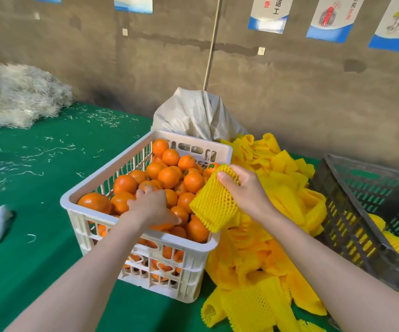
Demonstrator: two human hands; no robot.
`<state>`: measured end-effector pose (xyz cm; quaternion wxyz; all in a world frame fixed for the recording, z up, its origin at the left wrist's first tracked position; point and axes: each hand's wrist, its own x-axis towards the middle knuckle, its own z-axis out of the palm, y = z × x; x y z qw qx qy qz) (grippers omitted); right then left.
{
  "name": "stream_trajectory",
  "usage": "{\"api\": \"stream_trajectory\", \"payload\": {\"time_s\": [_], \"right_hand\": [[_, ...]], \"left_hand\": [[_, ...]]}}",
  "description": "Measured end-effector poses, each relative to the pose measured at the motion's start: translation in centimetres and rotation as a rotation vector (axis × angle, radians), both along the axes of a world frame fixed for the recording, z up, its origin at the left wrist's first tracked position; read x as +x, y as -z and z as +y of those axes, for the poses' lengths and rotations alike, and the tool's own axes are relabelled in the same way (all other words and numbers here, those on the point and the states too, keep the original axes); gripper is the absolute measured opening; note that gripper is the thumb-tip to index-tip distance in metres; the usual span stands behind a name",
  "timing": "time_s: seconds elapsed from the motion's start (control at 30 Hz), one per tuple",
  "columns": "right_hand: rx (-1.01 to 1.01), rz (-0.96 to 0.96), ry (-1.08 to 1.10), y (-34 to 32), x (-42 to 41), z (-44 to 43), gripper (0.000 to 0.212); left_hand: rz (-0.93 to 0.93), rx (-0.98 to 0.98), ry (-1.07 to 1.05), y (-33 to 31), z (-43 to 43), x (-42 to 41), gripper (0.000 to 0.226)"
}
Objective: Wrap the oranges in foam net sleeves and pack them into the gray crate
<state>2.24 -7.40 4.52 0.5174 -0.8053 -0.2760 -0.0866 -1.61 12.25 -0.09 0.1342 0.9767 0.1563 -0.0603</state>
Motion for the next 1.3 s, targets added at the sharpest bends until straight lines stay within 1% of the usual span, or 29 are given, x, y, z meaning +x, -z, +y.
{"api": "stream_trajectory", "payload": {"time_s": [0.07, 0.1, 0.13, 0.2, 0.27, 0.3, 0.33, 0.4, 0.43, 0.47, 0.53, 0.6, 0.67, 0.7, 0.73, 0.8, 0.87, 0.9, 0.93, 1.0, 1.03, 1.07, 1.1, 1.13, 1.17, 1.2, 1.23, 1.27, 1.3], "right_hand": [[-0.008, 0.008, -0.021, 0.2, 0.1, 0.5, 0.025], [-0.015, 0.028, -0.025, 0.3, 0.1, 0.8, 0.028], [-0.021, 0.056, -0.029, 0.4, 0.2, 1.0, 0.03], [-0.011, 0.146, -0.05, 0.7, 0.4, 1.1, 0.03], [0.046, 0.271, -0.085, 1.0, 0.7, 0.6, 0.018], [0.086, 0.347, -0.111, 1.2, 0.7, 0.3, 0.017], [0.131, 0.421, -0.138, 1.3, 0.8, -0.1, 0.019], [0.242, 0.547, -0.176, 1.3, 0.7, -1.0, 0.02], [0.294, 0.596, -0.192, 1.2, 0.6, -1.5, 0.019], [0.343, 0.638, -0.209, 1.0, 0.4, -2.1, 0.018], [0.427, 0.691, -0.225, 0.3, -0.1, -3.0, 0.025], [0.493, 0.704, -0.229, -0.4, -0.8, -3.8, 0.038], [0.51, 0.705, -0.275, -1.1, -1.7, -4.6, 0.049], [0.508, 0.707, -0.304, -1.4, -2.2, -4.9, 0.052], [0.5, 0.702, -0.318, -1.5, -2.6, -5.1, 0.052], [0.509, 0.703, -0.333, -1.5, -3.0, -5.6, 0.04], [0.515, 0.71, -0.301, -1.7, -3.5, -5.8, 0.028], [0.501, 0.717, -0.267, -1.5, -3.6, -6.4, 0.032], [0.493, 0.73, -0.212, -1.4, -3.6, -7.2, 0.045], [0.506, 0.768, -0.028, -1.5, -4.8, -9.2, 0.079], [0.518, 0.769, 0.048, -1.4, -5.5, -10.1, 0.086], [0.534, 0.762, 0.097, -1.8, -6.2, -10.4, 0.084], [0.555, 0.732, 0.083, -2.0, -6.6, -10.5, 0.072], [0.607, 0.692, 0.018, -2.3, -6.7, -10.4, 0.052], [0.678, 0.644, -0.018, -2.6, -6.7, -10.4, 0.045], [0.678, 0.563, -0.034, -2.7, -6.6, -10.5, 0.055], [0.65, 0.471, -0.005, -2.3, -5.9, -10.7, 0.06], [0.631, 0.387, 0.07, -1.8, -5.1, -10.9, 0.05], [0.612, 0.315, 0.132, -1.3, -4.6, -11.0, 0.032]], "left_hand": [[0.083, -0.041, 0.008, 0.7, 0.6, -0.2, 0.075], [0.09, -0.042, 0.03, 0.8, 0.9, -0.2, 0.081], [0.085, -0.025, 0.059, 0.9, 1.0, -0.2, 0.082], [0.045, -0.014, 0.074, 0.8, 1.2, -0.2, 0.067], [-0.072, -0.113, 0.042, 0.7, 1.5, -0.1, 0.049], [-0.144, -0.25, -0.002, 0.6, 1.5, 0.0, 0.044], [-0.212, -0.462, -0.059, 0.3, 1.3, 0.0, 0.04], [-0.299, -1.05, -0.186, -0.6, 0.4, 0.0, 0.034], [-0.307, -1.351, -0.234, -1.2, -0.4, 0.1, 0.03], [-0.299, -1.595, -0.241, -1.8, -1.2, 0.2, 0.024], [-0.265, -1.919, -0.199, -2.6, -2.9, 0.3, 0.019], [-0.213, -2.093, -0.162, -2.9, -4.9, 0.5, 0.03], [-0.156, -2.15, -0.156, -3.1, -7.3, 0.7, 0.046], [-0.15, -2.162, -0.166, -3.1, -8.5, 0.8, 0.049], [-0.165, -2.186, -0.181, -3.1, -9.7, 0.8, 0.047], [-0.234, -2.232, -0.2, -3.1, -11.9, 0.5, 0.03], [-0.297, -2.146, -0.165, -2.7, -13.7, 0.4, 0.019], [-0.314, -2.109, -0.136, -2.5, -14.6, 0.2, 0.017], [-0.323, -2.089, -0.114, -2.3, -15.3, 0.2, 0.017], [-0.336, -2.054, -0.094, -2.2, -16.6, 0.0, 0.016], [-0.351, -2.024, -0.085, -2.1, -17.0, 0.1, 0.014], [-0.368, -1.998, -0.078, -2.0, -17.3, 0.1, 0.014], [-0.386, -1.984, -0.078, -1.9, -17.7, 0.1, 0.015], [-0.401, -1.986, -0.077, -1.7, -18.1, 0.1, 0.017], [-0.416, -1.999, -0.07, -1.5, -18.5, 0.1, 0.02], [-0.422, -2.002, -0.052, -1.4, -19.0, 0.2, 0.024], [-0.419, -2.011, -0.03, -1.4, -19.6, 0.0, 0.03], [-0.401, -2.029, -0.008, -1.5, -20.0, -0.1, 0.039], [-0.366, -2.052, 0.016, -1.6, -20.3, -0.3, 0.05]]}}
